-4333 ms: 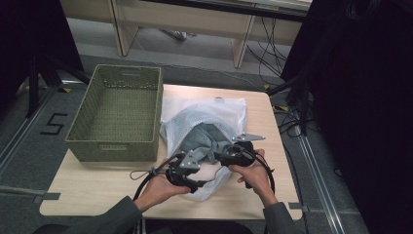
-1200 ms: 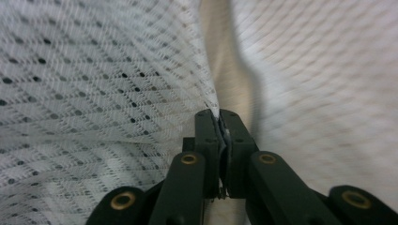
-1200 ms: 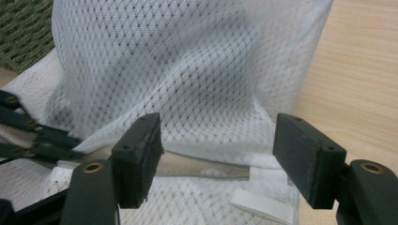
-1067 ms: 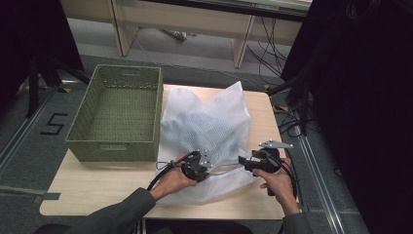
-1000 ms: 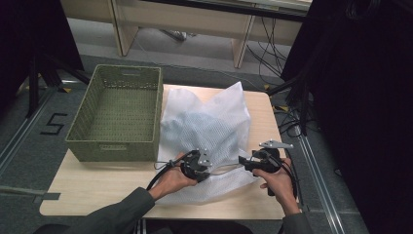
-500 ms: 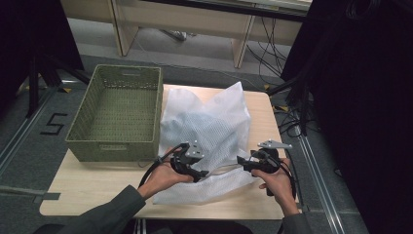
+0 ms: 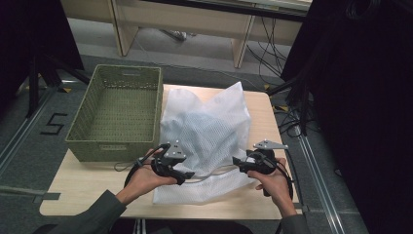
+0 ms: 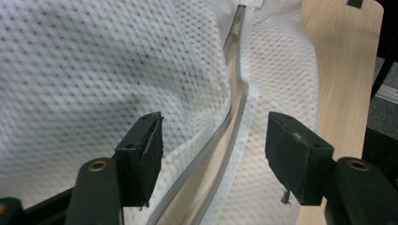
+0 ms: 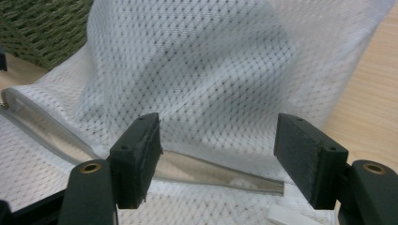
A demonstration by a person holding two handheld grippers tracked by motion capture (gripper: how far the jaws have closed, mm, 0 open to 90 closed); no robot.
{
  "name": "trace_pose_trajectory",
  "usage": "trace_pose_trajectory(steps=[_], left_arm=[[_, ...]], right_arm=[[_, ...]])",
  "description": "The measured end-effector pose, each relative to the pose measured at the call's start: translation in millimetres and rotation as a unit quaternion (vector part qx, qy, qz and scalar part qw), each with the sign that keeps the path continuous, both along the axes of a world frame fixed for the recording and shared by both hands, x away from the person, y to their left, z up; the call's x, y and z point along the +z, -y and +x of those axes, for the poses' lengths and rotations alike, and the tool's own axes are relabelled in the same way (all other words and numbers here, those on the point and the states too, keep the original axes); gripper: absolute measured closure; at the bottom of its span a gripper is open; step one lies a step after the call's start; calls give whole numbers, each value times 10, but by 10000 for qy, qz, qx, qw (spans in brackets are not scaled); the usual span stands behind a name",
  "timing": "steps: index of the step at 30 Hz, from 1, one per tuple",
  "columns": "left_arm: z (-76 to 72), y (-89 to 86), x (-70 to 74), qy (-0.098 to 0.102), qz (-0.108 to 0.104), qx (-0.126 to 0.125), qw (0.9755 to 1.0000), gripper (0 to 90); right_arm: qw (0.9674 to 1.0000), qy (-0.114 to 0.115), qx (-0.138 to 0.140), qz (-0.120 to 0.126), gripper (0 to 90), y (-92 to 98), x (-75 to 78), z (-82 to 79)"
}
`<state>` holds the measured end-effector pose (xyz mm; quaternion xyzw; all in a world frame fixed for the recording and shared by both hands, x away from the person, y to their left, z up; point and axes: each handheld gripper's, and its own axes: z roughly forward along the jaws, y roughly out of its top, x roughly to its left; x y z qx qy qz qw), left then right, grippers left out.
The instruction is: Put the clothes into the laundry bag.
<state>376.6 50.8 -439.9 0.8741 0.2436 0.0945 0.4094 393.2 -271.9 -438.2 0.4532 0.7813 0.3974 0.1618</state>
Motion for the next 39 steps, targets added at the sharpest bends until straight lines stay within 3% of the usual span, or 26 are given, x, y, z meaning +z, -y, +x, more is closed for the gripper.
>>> trace_pose_trajectory(steps=[2,4,5,6,7,18,19,20,23,24,26,27,31,35,39], left_arm=[[-9,-47,-11,-13,37,-14,10000,349],[-28,-84,-24,-25,101,-24,9999,335],[-36,-105,-32,-24,126,-62,9999,326],[-48,-119,-42,-44,105,-56,9999,322],[-58,-134,-52,-48,106,-54,9999,314],[-133,-234,-99,-69,154,34,9999,270],[-142,-241,-104,-65,153,36,9999,268],[-146,-254,-105,-54,180,3,9998,267],[-172,-276,-126,-132,117,76,9998,258],[-181,-287,-124,-135,151,83,9998,258],[-196,-299,-133,-140,148,94,9997,256],[-205,-307,-136,-150,149,93,9997,250],[-242,-332,-130,-87,208,63,9997,240],[-306,-345,-124,-97,173,74,9998,223],[-350,-365,-129,-48,246,74,9997,213]], right_arm=[[10000,28,49,68,329,-25,-1,-13],[10000,-32,74,-12,327,-43,19,-44],[9999,64,115,-9,327,-54,11,-48],[9998,-52,188,86,326,-71,11,-59],[9997,76,215,-37,325,-70,10,-67],[9990,40,443,-23,320,-149,-3,-184],[9990,162,425,-39,320,-158,-21,-190],[9991,-55,423,-23,319,-169,-2,-222],[9988,77,485,-26,316,-184,-32,-242],[9985,3,546,-53,315,-181,-27,-250],[9978,72,641,-118,309,-186,-40,-263],[9984,-62,563,-7,307,-213,-38,-300],[9968,61,790,-96,299,-216,-62,-333],[9966,-109,813,-91,297,-246,-73,-412],[9955,-65,932,-176,294,-237,-88,-470]])
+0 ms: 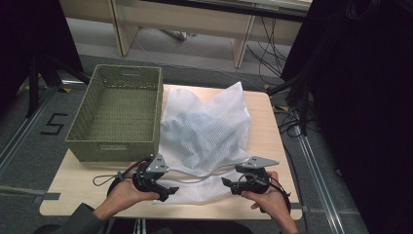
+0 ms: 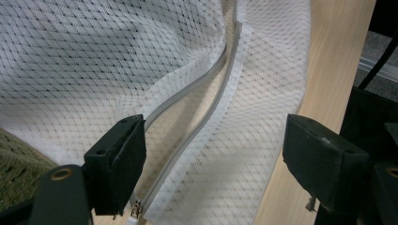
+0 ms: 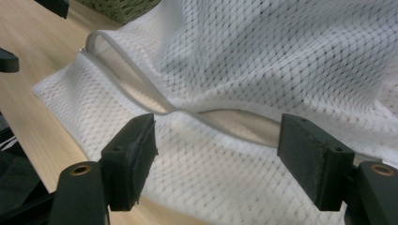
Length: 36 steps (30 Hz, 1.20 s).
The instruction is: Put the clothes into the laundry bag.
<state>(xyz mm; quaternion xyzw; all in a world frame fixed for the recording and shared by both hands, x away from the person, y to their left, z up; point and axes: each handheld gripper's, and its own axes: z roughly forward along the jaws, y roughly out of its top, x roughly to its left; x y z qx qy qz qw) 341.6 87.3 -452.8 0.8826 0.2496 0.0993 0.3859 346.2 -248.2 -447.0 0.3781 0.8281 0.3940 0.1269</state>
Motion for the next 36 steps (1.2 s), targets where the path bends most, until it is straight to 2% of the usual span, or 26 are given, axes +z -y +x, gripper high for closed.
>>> trace_pose_trajectory(steps=[5,6,7,8,9,10,12,13,14,16,17,18,19,20,22,23,24,25,26,27,29,31,32,33,36], left_arm=[[-83,-39,1,-27,23,18,10000,193],[-102,-49,4,-20,51,-13,10000,192],[-112,-60,5,39,87,-74,9999,191],[-139,-62,0,-44,62,-23,10000,188],[-149,-72,2,23,120,-81,9999,185],[-170,-72,-8,-35,93,-67,9999,186],[-200,-84,-6,-9,184,-117,9998,194],[-213,-88,-5,-21,190,-143,9997,194],[-223,-93,-4,1,206,-132,9997,194],[-240,-107,-2,29,218,-167,9996,191],[-262,-107,-7,-59,165,-110,9998,189],[-270,-110,-12,-63,152,-105,9998,188],[-279,-116,-13,-59,150,-77,9998,186],[-283,-121,-10,-55,166,-71,9998,185],[-275,-133,-3,35,187,-121,9997,184],[-282,-136,-5,-32,177,-15,9998,183],[-278,-138,-5,-26,142,-22,9999,182],[-270,-143,-5,-3,151,-42,9999,181],[-279,-140,-9,-52,112,53,9999,179],[-277,-140,-9,-45,114,57,9999,179],[-269,-147,-4,-12,181,59,9998,179],[-271,-143,-7,-29,126,52,9999,179],[-260,-148,-4,17,174,-2,9998,179],[-256,-151,-4,22,201,18,9998,179],[-263,-153,-7,-46,119,95,9999,179]], right_arm=[[10000,-94,-1,5,293,-3,-22,-108],[10000,-28,69,-57,292,15,-27,-112],[10000,9,37,-16,290,14,-38,-133],[9999,-106,-4,-1,286,12,-33,-170],[10000,-12,37,-9,281,26,-41,-176],[10000,-48,43,-22,280,33,-40,-197],[10000,-4,59,-37,277,44,-45,-231],[9999,-88,36,-46,275,46,-35,-260],[10000,12,47,-10,275,47,-49,-268],[10000,-49,83,-22,271,62,-42,-301],[10000,-26,54,-8,269,65,-45,-316],[10000,-89,34,22,268,64,-45,-339],[9999,-45,87,-54,268,85,-42,-337],[10000,-79,34,15,267,80,-46,-361],[9999,-38,90,-28,266,98,-46,-365],[10000,-43,60,-12,266,102,-47,-371],[10000,-88,12,35,266,97,-49,-383],[10000,-45,71,-28,266,117,-43,-367],[10000,-47,56,-45,266,123,-43,-366],[10000,-20,5,20,266,118,-55,-365],[10000,-26,22,-8,266,128,-53,-359],[10000,-18,27,-30,266,132,-55,-356],[9999,-98,-30,20,266,120,-55,-371],[10000,-70,-7,7,266,123,-56,-366],[9999,-158,-70,6,266,125,-49,-371]])
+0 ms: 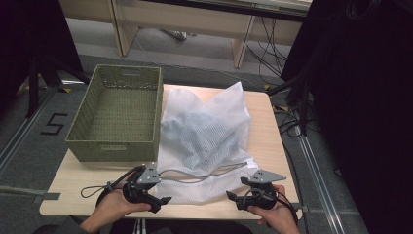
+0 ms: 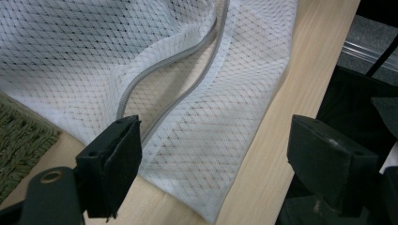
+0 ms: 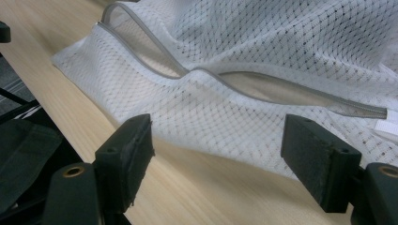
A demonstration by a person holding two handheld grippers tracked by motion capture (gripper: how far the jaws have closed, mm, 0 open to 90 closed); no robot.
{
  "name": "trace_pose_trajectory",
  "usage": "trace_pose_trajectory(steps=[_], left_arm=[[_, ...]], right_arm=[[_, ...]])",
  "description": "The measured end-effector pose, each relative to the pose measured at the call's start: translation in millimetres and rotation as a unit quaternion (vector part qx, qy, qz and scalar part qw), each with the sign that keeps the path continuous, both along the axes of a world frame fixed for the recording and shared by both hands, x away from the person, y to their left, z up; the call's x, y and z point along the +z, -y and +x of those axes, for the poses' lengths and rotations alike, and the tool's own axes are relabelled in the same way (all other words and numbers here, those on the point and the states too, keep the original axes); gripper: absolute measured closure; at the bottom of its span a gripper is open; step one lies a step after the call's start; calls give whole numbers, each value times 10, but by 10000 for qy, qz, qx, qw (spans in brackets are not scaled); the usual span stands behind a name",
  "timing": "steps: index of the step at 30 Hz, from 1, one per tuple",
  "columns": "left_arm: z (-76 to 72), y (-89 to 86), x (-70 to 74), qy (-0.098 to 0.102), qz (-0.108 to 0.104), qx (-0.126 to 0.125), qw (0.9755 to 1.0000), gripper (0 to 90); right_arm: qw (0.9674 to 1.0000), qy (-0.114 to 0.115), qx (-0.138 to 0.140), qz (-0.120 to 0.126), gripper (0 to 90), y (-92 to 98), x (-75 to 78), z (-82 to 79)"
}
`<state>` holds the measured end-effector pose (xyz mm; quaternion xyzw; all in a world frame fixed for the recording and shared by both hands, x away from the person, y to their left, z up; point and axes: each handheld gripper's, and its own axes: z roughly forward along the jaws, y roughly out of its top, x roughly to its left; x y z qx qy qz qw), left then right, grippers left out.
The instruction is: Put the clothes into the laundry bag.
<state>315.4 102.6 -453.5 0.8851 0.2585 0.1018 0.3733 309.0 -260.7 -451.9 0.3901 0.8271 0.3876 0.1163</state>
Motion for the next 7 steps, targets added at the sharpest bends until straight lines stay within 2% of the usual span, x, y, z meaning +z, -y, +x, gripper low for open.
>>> trace_pose_trajectory(steps=[1,2,3,7], left_arm=[[2,-2,1,1,5,-2,10000,179],[17,-8,5,75,57,-94,9999,179],[11,-6,3,42,41,-52,10000,179],[18,-9,5,65,54,-90,9999,179]], right_arm=[[10000,83,32,-13,266,5,-8,10],[10000,45,8,0,266,4,-4,6],[9999,80,92,-34,266,17,-3,23],[9999,130,82,-42,266,18,-11,25]])
